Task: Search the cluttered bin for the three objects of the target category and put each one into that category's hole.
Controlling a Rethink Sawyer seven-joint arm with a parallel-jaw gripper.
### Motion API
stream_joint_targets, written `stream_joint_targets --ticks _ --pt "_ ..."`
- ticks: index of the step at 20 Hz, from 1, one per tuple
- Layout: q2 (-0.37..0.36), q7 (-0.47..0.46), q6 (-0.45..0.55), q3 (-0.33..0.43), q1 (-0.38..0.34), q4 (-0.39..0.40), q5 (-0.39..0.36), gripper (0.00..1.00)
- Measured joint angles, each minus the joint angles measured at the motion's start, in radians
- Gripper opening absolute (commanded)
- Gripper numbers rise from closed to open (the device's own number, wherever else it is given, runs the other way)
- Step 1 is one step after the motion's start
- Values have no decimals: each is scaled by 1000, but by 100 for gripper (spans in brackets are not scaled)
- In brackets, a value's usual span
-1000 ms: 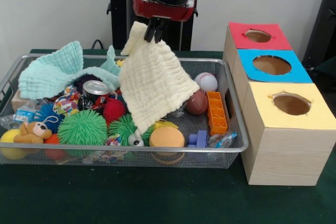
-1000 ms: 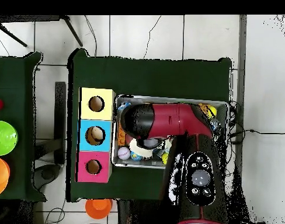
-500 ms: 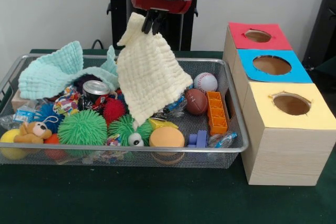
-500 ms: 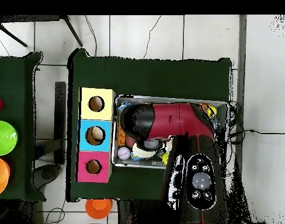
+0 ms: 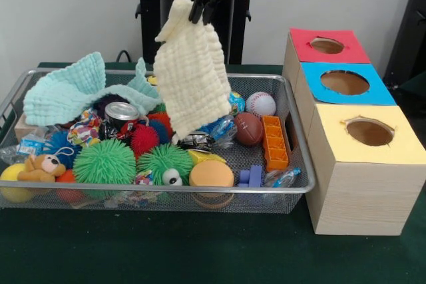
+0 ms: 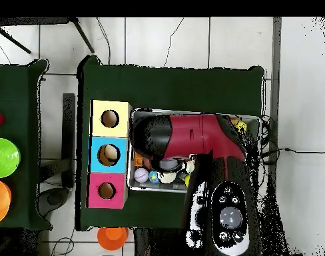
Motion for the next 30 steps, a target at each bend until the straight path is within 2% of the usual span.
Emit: stream_joint_targets --ticks 6,12,15,24,30 --pt "-34 0 33 19 0 0 0 0" --pt "-49 0 21 49 -18 9 14 0" --pt "-48 0 -30 66 -35 28 31 0" --pt "-23 0 -282 128 -87 106 58 0" --pt "24 0 -337 151 -97 133 59 0"
